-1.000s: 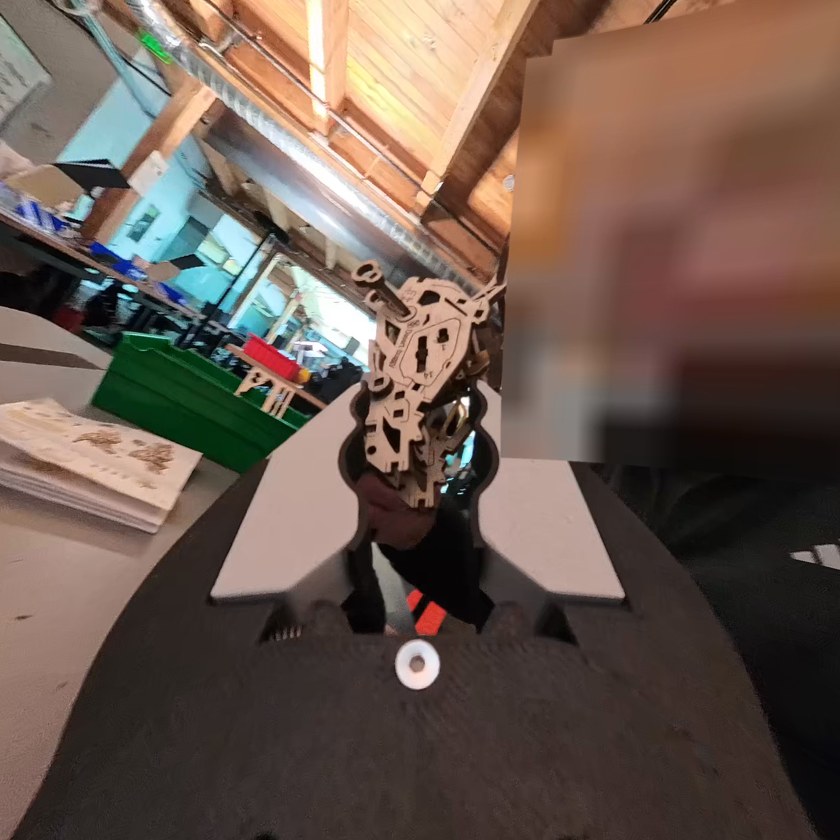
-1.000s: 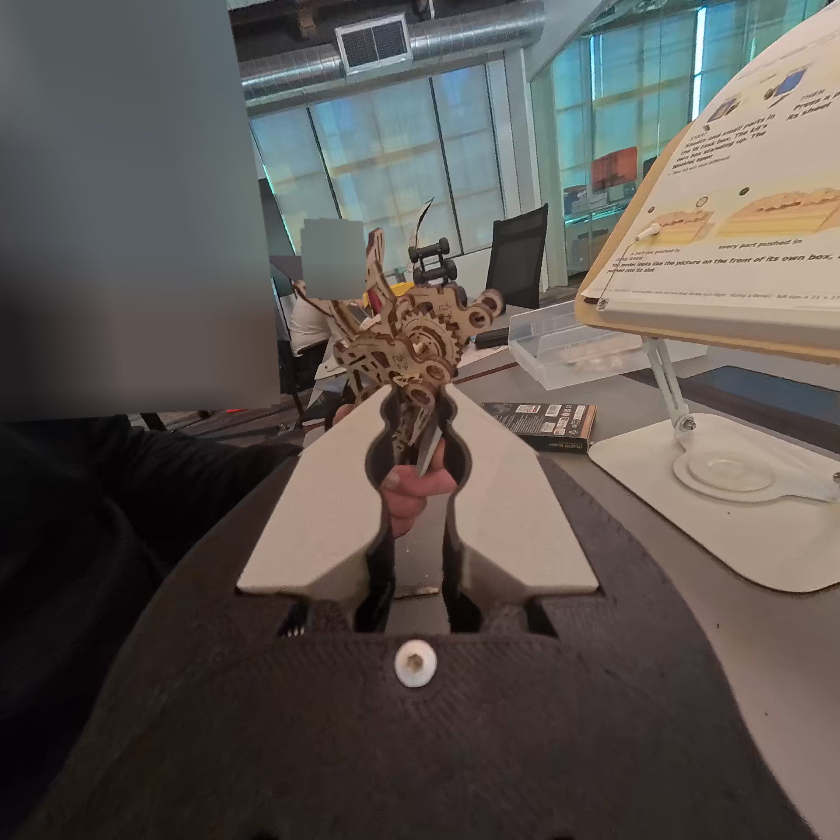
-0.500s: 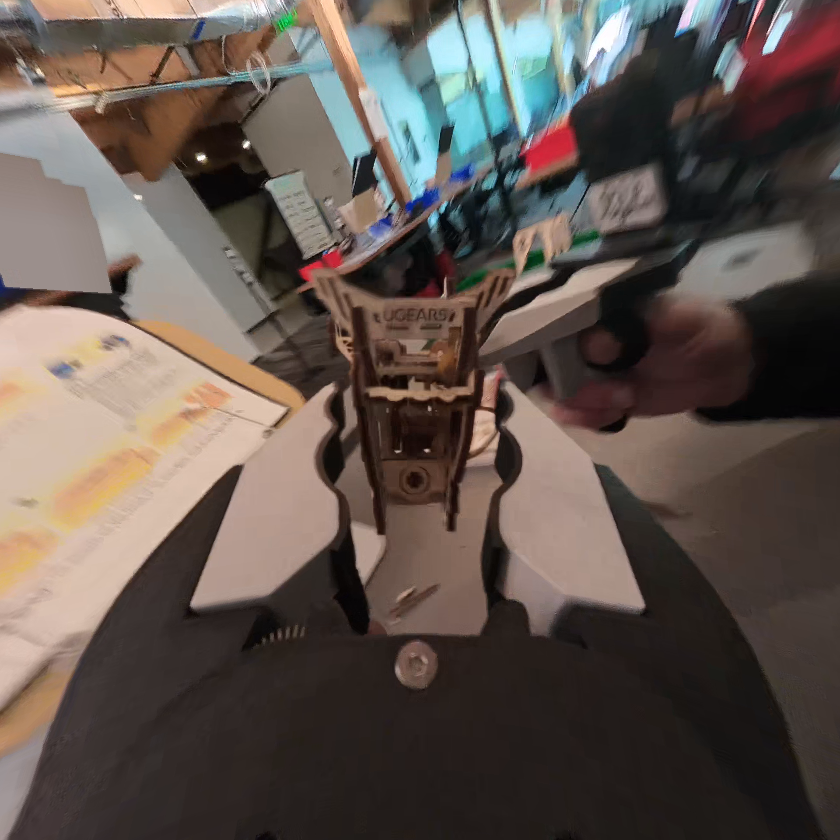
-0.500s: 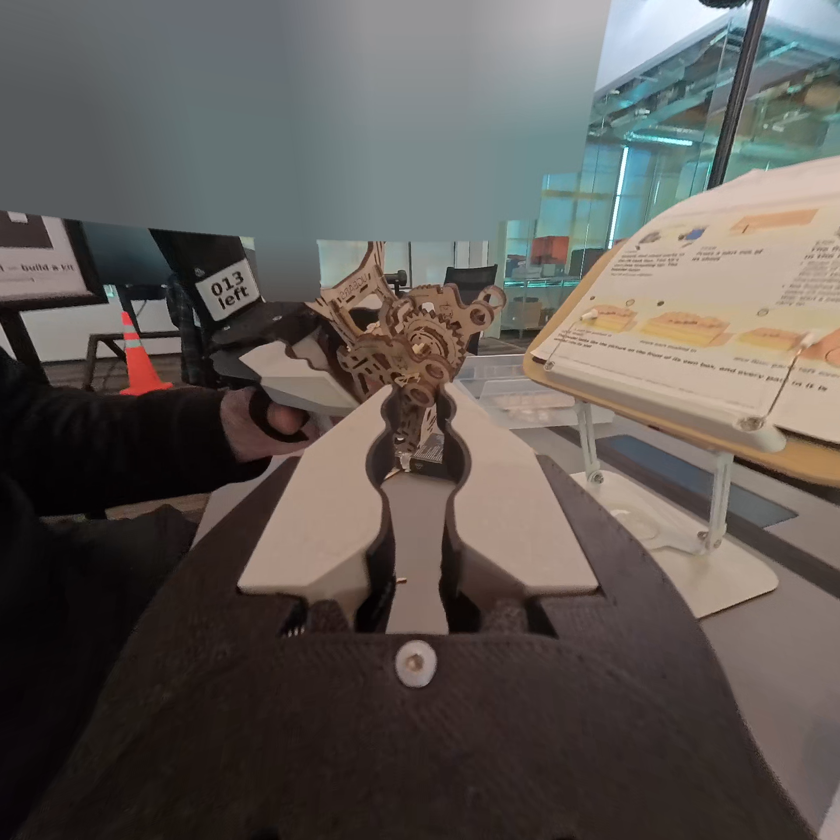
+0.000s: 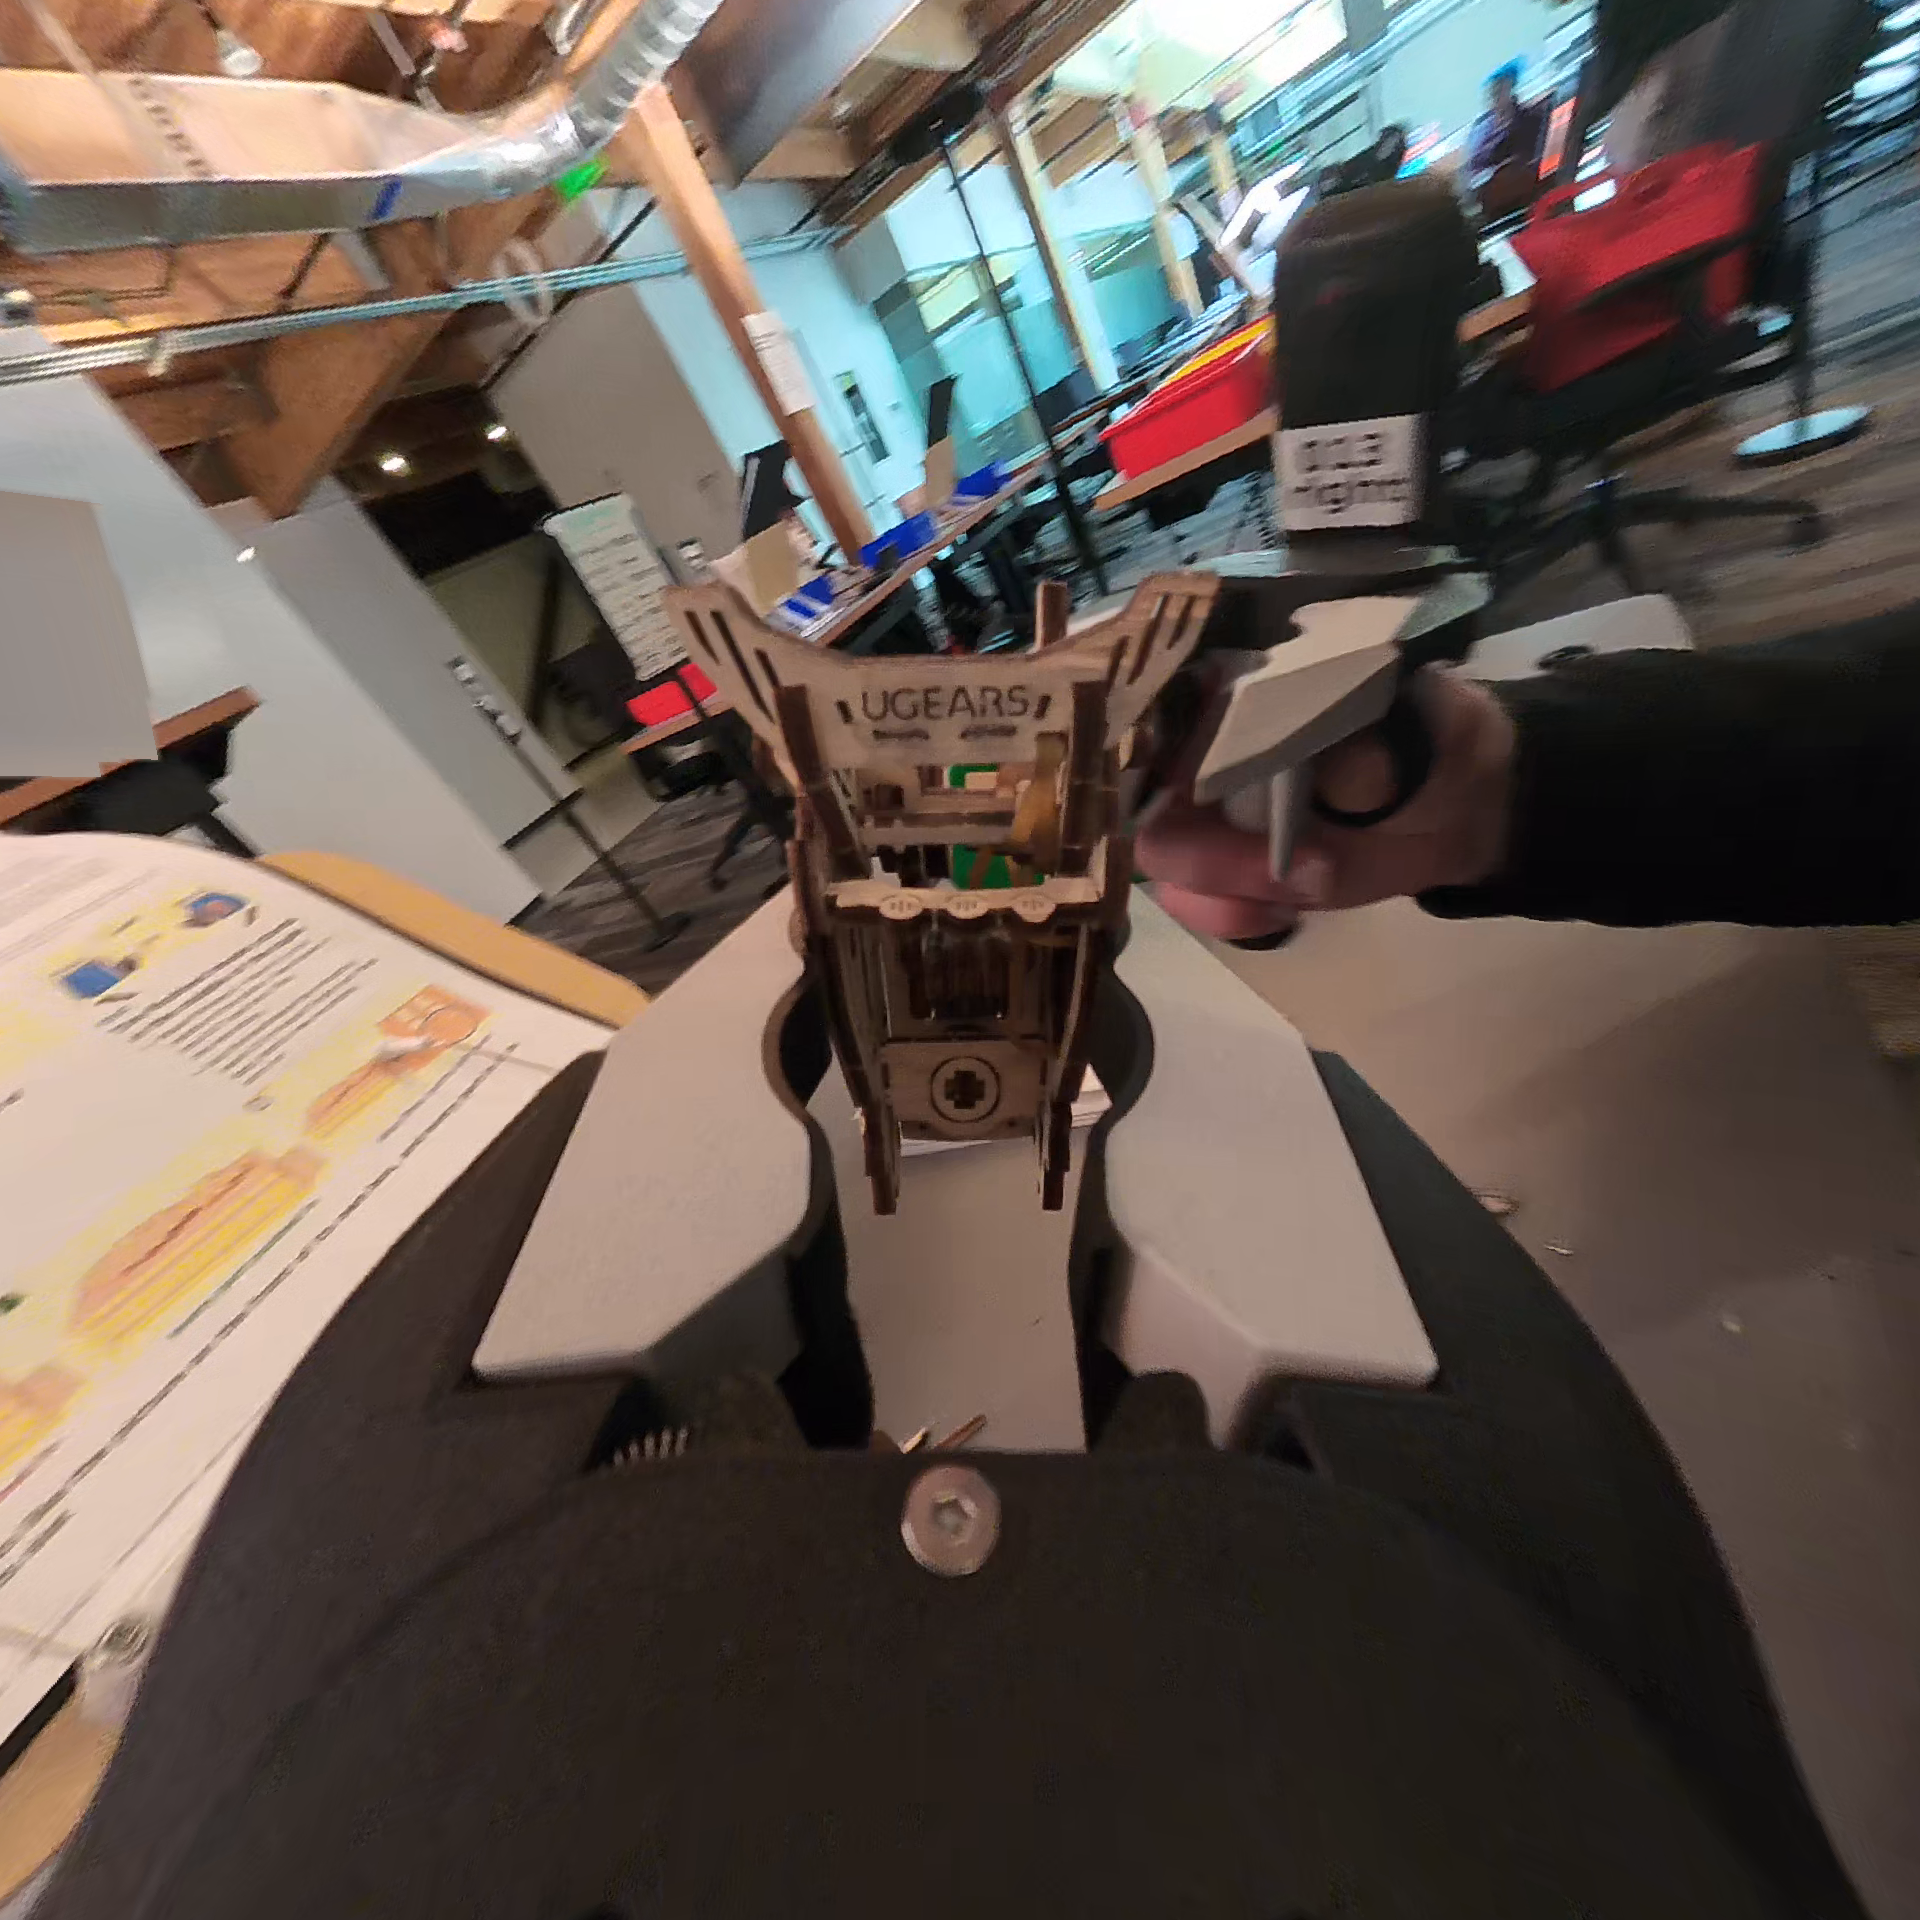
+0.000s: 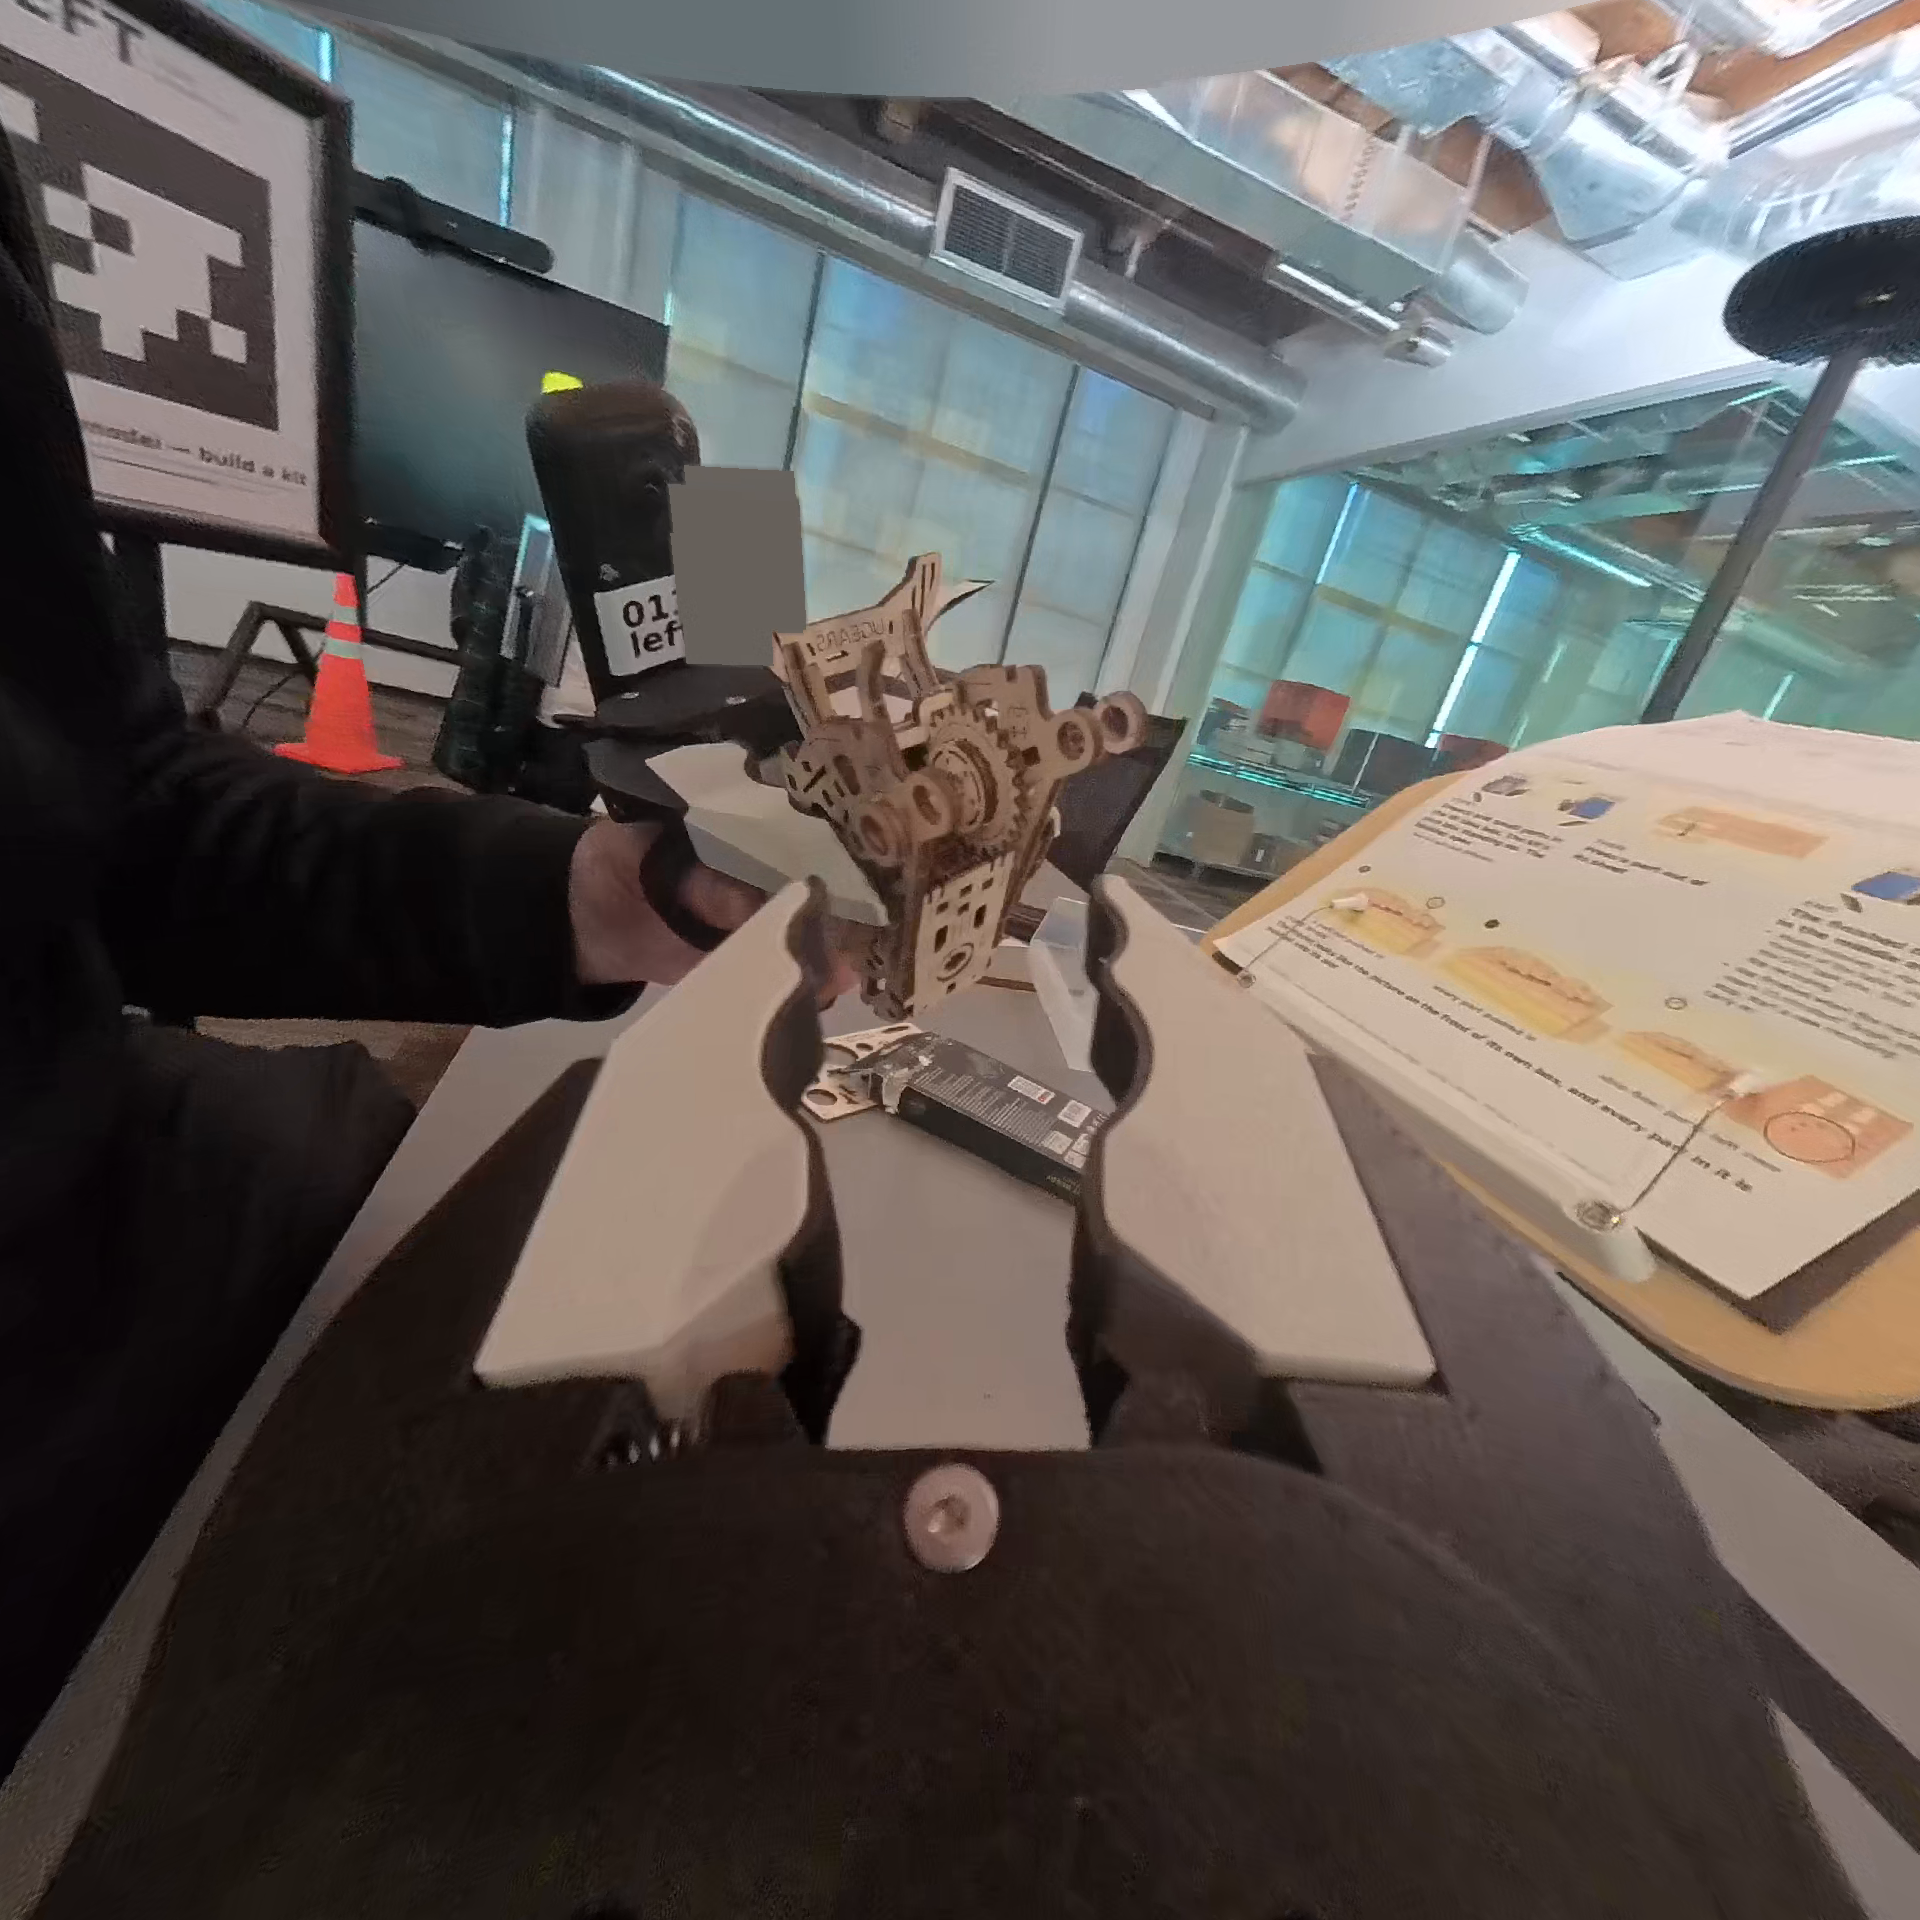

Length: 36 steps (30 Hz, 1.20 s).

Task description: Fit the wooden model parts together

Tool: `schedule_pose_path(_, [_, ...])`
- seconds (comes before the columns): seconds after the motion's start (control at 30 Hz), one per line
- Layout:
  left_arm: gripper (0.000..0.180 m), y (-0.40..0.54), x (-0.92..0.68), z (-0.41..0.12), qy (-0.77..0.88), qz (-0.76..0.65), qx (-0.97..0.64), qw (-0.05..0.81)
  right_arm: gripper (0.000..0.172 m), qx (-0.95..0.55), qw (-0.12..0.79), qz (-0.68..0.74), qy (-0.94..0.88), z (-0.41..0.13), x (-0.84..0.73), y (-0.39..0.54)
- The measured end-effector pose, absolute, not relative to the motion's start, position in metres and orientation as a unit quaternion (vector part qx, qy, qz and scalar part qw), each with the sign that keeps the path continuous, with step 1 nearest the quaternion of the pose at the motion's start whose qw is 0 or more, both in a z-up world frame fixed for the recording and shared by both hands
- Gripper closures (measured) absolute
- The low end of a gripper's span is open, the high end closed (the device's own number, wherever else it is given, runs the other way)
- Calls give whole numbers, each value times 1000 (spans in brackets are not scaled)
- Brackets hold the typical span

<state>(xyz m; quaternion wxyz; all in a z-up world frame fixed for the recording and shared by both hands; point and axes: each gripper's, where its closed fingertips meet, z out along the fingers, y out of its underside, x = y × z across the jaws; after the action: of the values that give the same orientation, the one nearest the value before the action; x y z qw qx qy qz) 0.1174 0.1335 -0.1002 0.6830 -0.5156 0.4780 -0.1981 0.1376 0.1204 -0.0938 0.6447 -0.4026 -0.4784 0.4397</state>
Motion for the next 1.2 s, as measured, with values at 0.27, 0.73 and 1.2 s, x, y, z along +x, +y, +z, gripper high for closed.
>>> schedule_pose_path(0.27, [135,112,135,-101,514,-279,-493,644,103,-361,597,456,-553,-93,109,102])
schedule_pose_path(0.73, [117,108,129,-103,512,-278,-493,646,119,-322,647,420,-548,-92,110,90])
schedule_pose_path(1.2, [130,98,129,-107,520,-324,-481,627,133,-325,651,420,-543,-90,113,88])
